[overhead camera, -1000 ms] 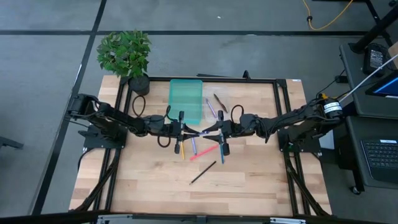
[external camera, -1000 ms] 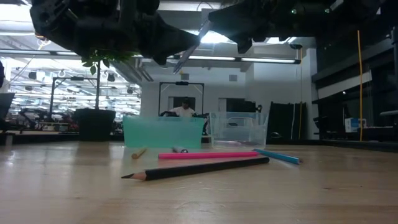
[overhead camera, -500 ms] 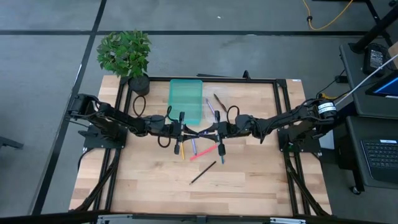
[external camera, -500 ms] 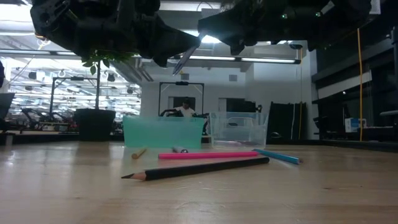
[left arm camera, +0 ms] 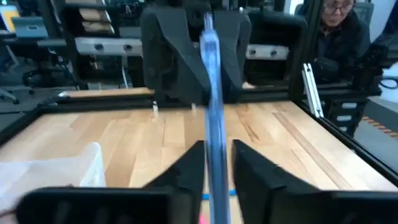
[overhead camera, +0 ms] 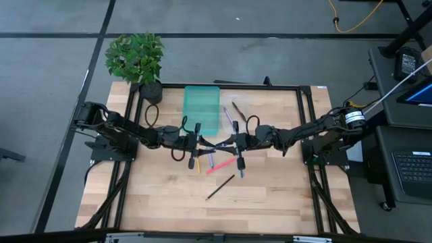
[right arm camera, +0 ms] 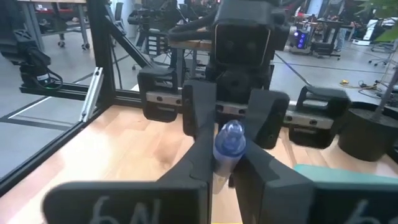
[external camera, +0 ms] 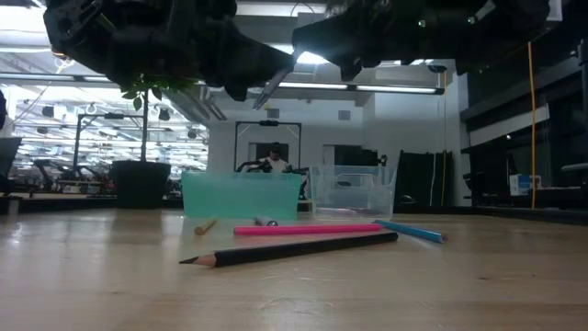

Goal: Sort pens & pencils
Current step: Put the blue pen into the transparent bin

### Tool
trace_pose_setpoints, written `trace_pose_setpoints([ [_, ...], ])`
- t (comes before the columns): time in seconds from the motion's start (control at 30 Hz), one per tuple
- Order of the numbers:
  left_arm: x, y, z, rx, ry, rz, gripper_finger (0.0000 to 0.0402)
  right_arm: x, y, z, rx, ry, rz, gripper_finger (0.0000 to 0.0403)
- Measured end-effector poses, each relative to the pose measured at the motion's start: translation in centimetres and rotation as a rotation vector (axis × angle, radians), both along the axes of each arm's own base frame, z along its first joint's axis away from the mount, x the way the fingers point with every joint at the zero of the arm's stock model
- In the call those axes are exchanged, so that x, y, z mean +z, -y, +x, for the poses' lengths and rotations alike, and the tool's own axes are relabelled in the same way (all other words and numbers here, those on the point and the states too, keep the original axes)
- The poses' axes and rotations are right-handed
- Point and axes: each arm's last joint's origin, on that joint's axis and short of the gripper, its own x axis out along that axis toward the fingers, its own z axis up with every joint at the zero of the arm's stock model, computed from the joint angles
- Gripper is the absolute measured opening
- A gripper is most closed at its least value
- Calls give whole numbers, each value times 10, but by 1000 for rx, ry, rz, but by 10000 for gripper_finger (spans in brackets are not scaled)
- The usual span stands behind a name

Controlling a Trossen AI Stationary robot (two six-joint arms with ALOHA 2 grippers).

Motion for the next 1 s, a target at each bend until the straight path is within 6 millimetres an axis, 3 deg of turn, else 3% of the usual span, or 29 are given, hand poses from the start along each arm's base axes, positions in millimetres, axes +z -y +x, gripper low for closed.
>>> trace_pose_setpoints([
  [0.2, 0, 1, 0, -3, 1, 24, 150, 0, 0, 0, 13, -5, 0, 38],
  [0.6, 0, 0, -18, -2, -227, -15, 152, 7, 3, -18, -61, -29, -8, 38],
  [1.0, 6, -2, -37, 29, -321, -40, 150, 0, 10, -67, -263, -20, 11, 38],
])
